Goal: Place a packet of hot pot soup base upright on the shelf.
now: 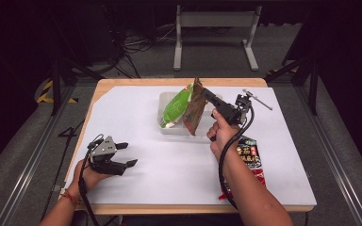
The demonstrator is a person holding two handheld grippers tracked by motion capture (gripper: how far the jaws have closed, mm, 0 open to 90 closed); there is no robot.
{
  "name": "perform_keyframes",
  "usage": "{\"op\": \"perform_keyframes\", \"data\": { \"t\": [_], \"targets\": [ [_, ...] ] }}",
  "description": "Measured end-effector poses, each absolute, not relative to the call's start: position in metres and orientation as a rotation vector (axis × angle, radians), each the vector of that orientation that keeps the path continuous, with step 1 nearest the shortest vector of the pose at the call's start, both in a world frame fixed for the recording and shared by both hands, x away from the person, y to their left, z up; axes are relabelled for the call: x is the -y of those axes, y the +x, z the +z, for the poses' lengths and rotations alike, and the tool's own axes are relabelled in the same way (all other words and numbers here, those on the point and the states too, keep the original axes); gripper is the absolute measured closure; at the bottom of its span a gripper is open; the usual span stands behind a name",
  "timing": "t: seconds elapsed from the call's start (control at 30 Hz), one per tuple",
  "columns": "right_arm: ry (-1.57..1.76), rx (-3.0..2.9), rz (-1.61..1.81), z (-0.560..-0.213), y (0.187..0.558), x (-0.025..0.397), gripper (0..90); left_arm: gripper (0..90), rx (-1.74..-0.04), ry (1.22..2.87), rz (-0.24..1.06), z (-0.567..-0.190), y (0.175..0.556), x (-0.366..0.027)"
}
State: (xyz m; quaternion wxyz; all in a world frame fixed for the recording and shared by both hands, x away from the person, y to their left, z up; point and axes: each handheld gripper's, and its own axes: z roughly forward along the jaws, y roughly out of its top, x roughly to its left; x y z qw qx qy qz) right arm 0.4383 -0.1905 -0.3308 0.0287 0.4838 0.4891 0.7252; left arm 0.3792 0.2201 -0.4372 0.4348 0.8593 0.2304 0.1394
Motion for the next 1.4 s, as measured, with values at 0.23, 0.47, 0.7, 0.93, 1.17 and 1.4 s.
{"op": "perform_keyframes", "data": {
  "t": [0.23, 0.47, 0.7, 0.93, 1.17, 1.4],
  "targets": [
    [1.478, -1.461, 2.127, -0.336, 0.443, 0.184, 89.7, 27.0, -0.563, 2.145, 0.347, -0.437, 0.379, -0.219],
    [1.431, -1.359, 2.074, -0.34, 0.45, 0.177, 89.7, 27.3, -0.556, 2.145, 0.347, -0.437, 0.379, -0.218],
    [1.404, -1.317, 2.11, -0.344, 0.465, 0.174, 89.6, 27.5, -0.554, 2.128, 0.353, -0.435, 0.381, -0.221],
    [1.364, -1.464, 2.004, -0.357, 0.466, 0.175, 88.2, 27.4, -0.549, 2.133, 0.351, -0.435, 0.379, -0.22],
    [1.224, -1.683, 1.837, -0.352, 0.461, 0.177, 83.4, 27.1, -0.549, 2.143, 0.353, -0.435, 0.379, -0.218],
    [1.161, -1.848, 1.732, -0.352, 0.459, 0.179, 76.8, 26.8, -0.557, 2.136, 0.354, -0.436, 0.38, -0.22]
  ]
}}
